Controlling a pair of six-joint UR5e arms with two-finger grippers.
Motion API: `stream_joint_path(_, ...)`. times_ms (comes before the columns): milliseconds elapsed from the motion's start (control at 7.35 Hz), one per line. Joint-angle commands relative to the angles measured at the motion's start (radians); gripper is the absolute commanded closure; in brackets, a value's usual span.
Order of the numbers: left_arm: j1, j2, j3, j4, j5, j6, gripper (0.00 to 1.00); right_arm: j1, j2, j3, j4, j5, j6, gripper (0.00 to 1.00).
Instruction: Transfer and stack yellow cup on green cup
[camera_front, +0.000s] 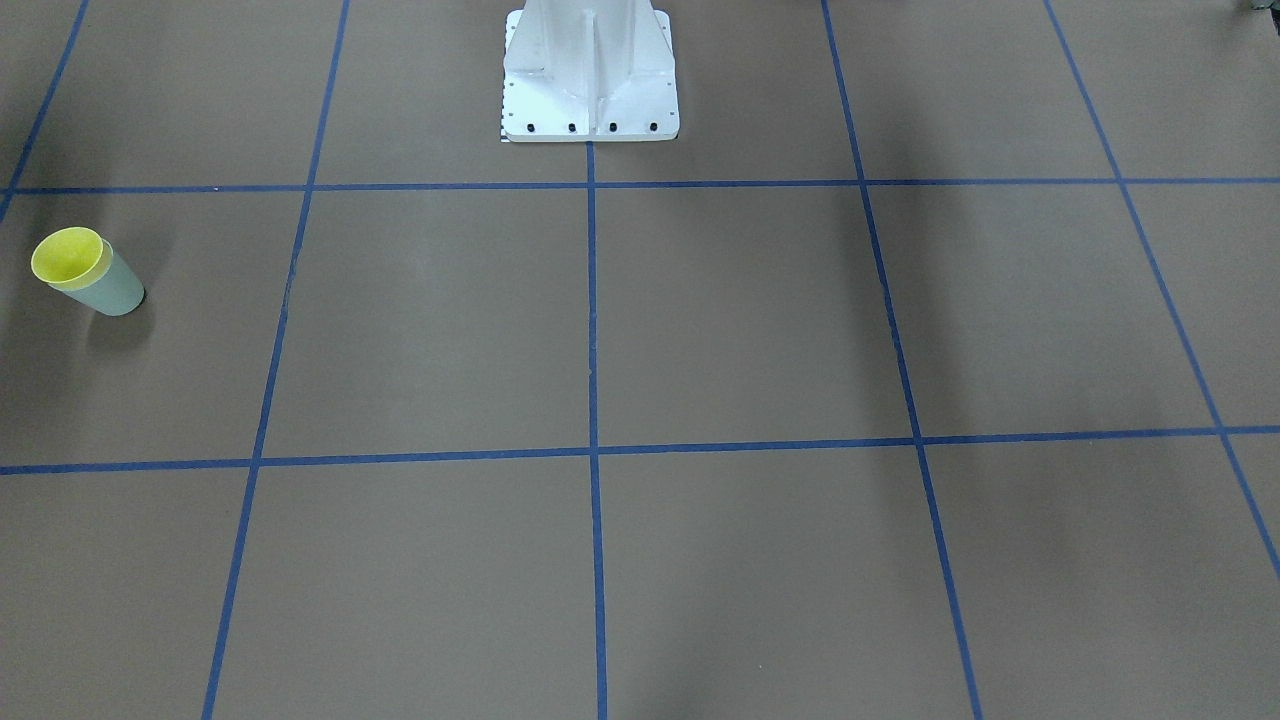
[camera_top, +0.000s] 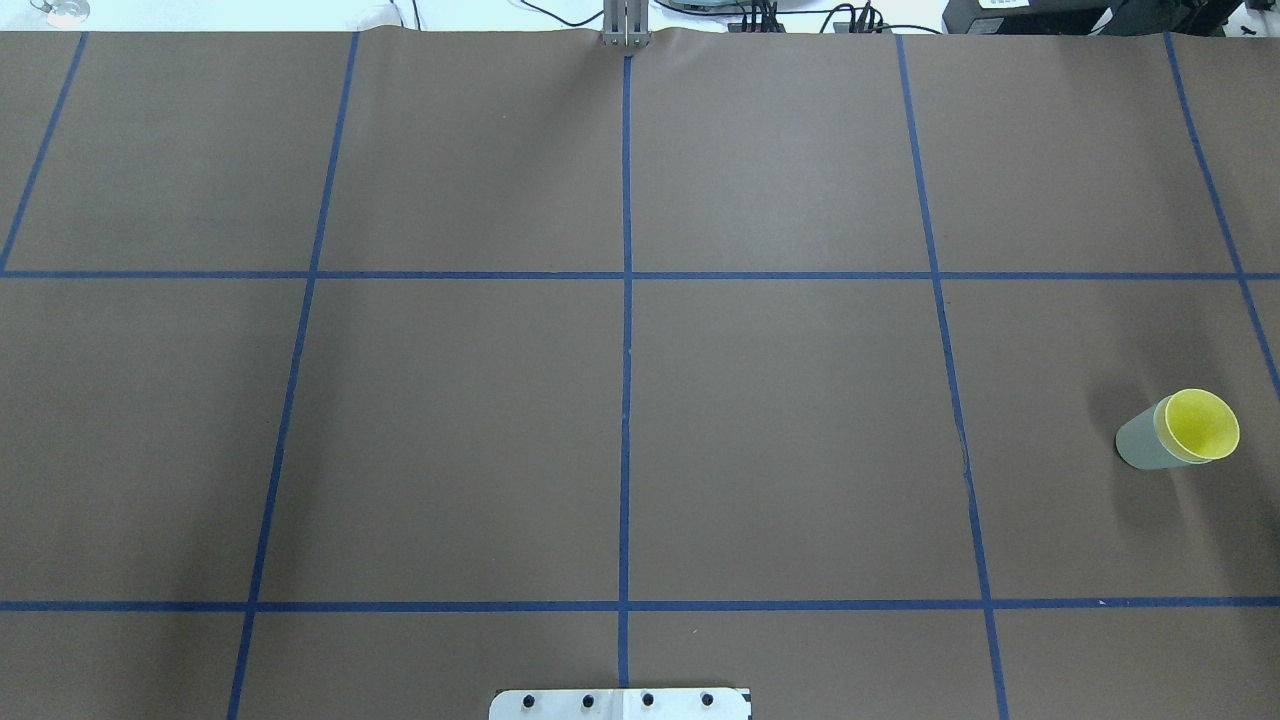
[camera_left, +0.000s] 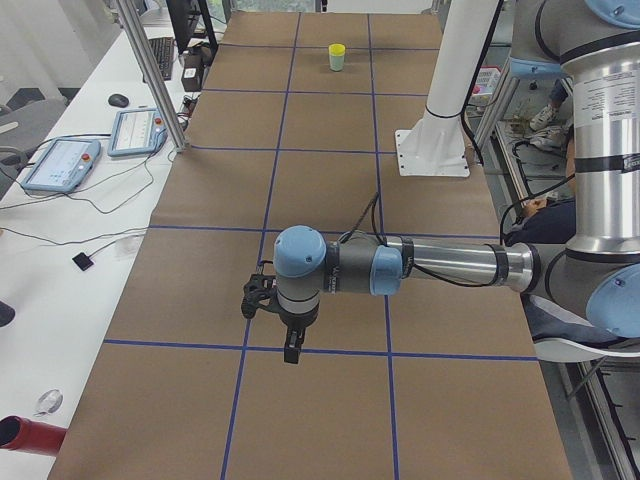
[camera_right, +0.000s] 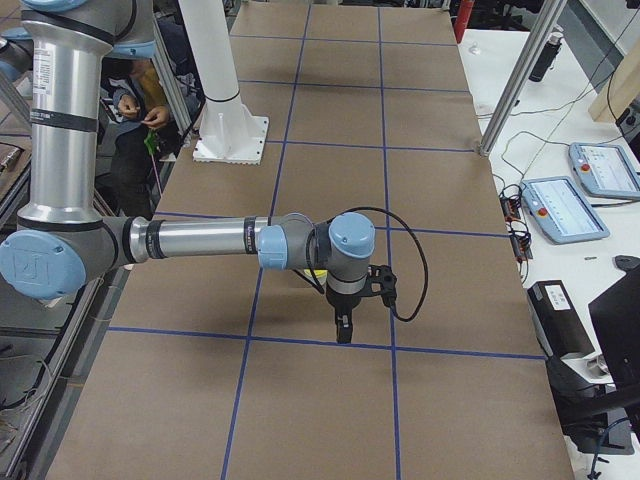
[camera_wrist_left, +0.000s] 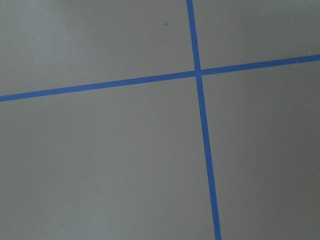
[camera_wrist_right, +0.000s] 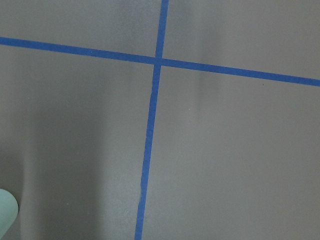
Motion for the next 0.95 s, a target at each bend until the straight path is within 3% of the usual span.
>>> stream_joint_path(0,0.001,0.000,0.002,0.000,0.000,0.001,0.00,0.000,0.000,-0.003,0.000,0.000,0.003,0.00)
stream_joint_path(816,0.004,0.000,0.026,-0.002,-0.002,0.001,0.00,0.000,-0.001,-0.012,-0.001,-0.002,0.006,0.00)
